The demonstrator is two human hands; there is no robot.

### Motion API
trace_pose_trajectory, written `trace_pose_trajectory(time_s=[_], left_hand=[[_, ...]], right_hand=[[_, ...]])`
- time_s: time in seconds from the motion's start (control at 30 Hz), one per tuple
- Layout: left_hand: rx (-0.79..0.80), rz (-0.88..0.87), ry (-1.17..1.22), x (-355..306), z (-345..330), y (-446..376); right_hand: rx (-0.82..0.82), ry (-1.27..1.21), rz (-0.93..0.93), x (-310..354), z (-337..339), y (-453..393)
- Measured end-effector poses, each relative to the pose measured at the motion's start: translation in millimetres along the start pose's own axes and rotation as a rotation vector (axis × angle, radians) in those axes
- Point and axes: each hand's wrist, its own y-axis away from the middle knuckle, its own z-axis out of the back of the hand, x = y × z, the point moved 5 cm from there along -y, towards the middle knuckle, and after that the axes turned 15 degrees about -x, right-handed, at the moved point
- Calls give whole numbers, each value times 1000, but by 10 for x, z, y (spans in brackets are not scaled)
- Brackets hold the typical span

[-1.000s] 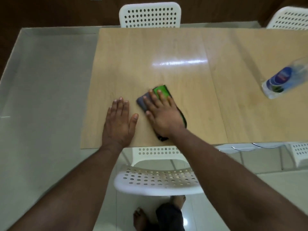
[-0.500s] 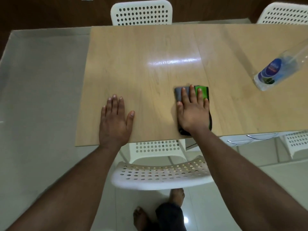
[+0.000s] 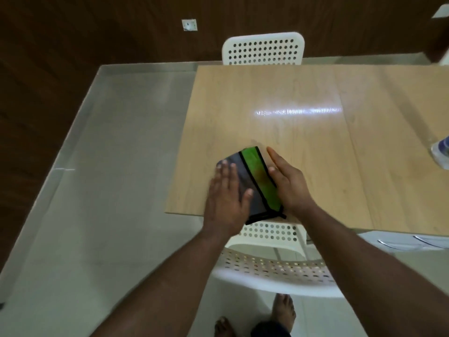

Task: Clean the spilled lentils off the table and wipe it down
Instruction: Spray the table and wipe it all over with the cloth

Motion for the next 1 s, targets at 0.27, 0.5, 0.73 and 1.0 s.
trace_pose_trajectory(time_s=[0.27,0.5,0.73,1.0], left_hand=[[-11,-64,-236,-344,-414,-391],[-78,297,-356,457,-90,-315],[-89,587,-334,312,24,407],[-41,480,-296,-397,-204,491]], right_hand=[[-25,316,338,-364,-106,21],[50,656,453,-343,-203,91],[75,615,404,-288,-211,94],[146,-64,-11,-254,33,-16]])
